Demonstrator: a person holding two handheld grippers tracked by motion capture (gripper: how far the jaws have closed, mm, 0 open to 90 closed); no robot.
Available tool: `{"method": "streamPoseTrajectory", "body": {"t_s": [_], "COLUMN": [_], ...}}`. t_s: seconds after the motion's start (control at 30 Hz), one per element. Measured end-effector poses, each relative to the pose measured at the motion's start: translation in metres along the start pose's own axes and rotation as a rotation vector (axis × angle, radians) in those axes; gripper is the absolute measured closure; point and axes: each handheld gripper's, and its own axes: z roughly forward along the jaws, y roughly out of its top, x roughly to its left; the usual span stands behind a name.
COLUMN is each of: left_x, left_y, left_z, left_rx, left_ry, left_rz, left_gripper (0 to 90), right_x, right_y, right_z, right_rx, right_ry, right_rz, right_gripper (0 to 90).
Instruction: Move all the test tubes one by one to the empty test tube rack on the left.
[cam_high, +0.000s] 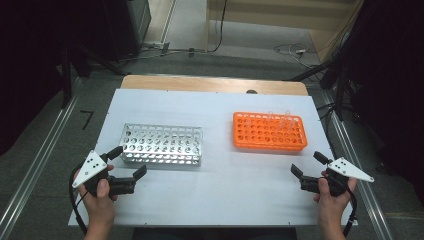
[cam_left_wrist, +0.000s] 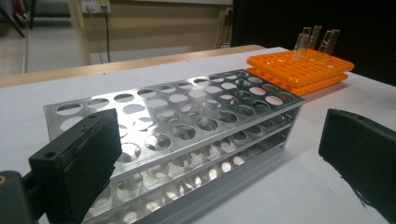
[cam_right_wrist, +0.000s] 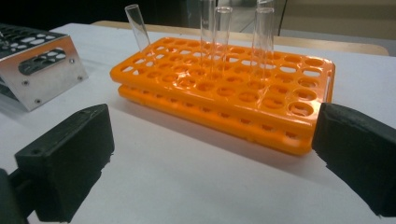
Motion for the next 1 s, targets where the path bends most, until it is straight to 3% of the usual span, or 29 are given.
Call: {"method": "streamPoseTrajectory", "body": {"t_s": [0.17, 0.27, 0.43, 0.67, 0.9, 1.0], "left_x": [-0.003, -0.004, -0.009, -0.015, -0.019, -0.019], "left_y": [0.001, 0.003, 0.005, 0.01, 0.012, 0.012], "left_z": [0.003, 0.004, 0.005, 0.005, 0.007, 0.008], "left_rx": [0.016, 0.011, 0.017, 0.009, 0.019, 0.02], "left_ry": [-0.008, -0.012, -0.019, -0.025, -0.038, -0.038], "left_rz": [0.02, 0.019, 0.026, 0.04, 0.042, 0.044], "left_gripper": [0.0, 0.0, 0.0, 0.0, 0.0, 0.0], "right_x": [0.007, 0.008, 0.005, -0.011, -0.024, -0.028], "right_y": [0.009, 0.015, 0.024, 0.031, 0.035, 0.035], "right_z": [0.005, 0.012, 0.026, 0.05, 0.073, 0.084], "right_rx": [0.016, 0.039, 0.068, 0.088, 0.11, 0.12], "right_ry": [0.01, 0.015, 0.016, -0.064, -0.095, -0.112], "right_rz": [-0.033, -0.014, -0.021, 0.038, 0.084, 0.093], "right_gripper": [0.0, 0.0, 4.5, 24.6, 48.0, 52.3]}}
